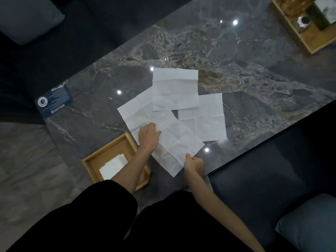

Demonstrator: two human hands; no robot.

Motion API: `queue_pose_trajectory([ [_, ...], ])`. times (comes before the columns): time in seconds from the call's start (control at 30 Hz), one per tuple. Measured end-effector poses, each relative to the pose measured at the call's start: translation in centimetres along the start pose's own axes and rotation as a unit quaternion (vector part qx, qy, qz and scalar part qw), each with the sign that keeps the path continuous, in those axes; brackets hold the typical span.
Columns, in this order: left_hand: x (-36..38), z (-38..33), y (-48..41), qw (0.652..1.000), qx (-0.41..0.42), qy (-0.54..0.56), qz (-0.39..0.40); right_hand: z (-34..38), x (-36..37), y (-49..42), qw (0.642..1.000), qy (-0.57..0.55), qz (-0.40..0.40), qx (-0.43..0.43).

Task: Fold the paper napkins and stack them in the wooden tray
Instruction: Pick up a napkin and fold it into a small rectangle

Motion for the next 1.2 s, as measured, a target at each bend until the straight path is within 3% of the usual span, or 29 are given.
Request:
queue_pose_trajectory([
  [0.2,0.1,0.5,-0.6,1.000,0.008,0.011,-0.009,0.3,1.1,-0.2,1.000,-0.013,0.003,0.010],
  [0.43,0.7,0.4,0.2,0.987,0.022,0.153,0.050,0.3,1.6,-0.2,0.999,-0.052,-0.005,-0.016],
  [0.53,1.0,0.9,0.8,0.982,0.009,0.173,0.071,1.3,1.2,0.4,0.995,-0.062,-0.026,-0.068],
  [0.63,1.5,1.7,1.4,0.980,-0.009,0.175,0.093,3.3,0.8,1.5,0.984,-0.033,-0.020,-0.176],
  [0.73,1.5,2.3,1.9,0.976,-0.015,0.196,0.094,4.9,1.0,2.2,0.959,0.004,0.031,-0.282],
  [0.9,0.0,2.1,2.9,0.958,0.009,0.278,0.076,6.5,0.6,3.3,0.925,-0.004,0.102,-0.366],
  [1.1,-4.2,3.2,5.9,0.918,-0.014,0.397,-0.006,10.3,-2.4,6.0,0.899,-0.017,0.094,-0.428],
  [1.2,-6.9,4.4,8.5,0.895,-0.002,0.442,-0.056,12.0,-2.0,8.9,0.869,0.011,0.144,-0.474],
])
Point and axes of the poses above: each hand's wrist, its own y-axis away from the middle knuckle, its own x-axis out of the palm, z = x × y, the point moved 10 cm from there along -y, towards the middle knuckle, and after that the axes turned 1 degree about z, right-handed, at the moved point
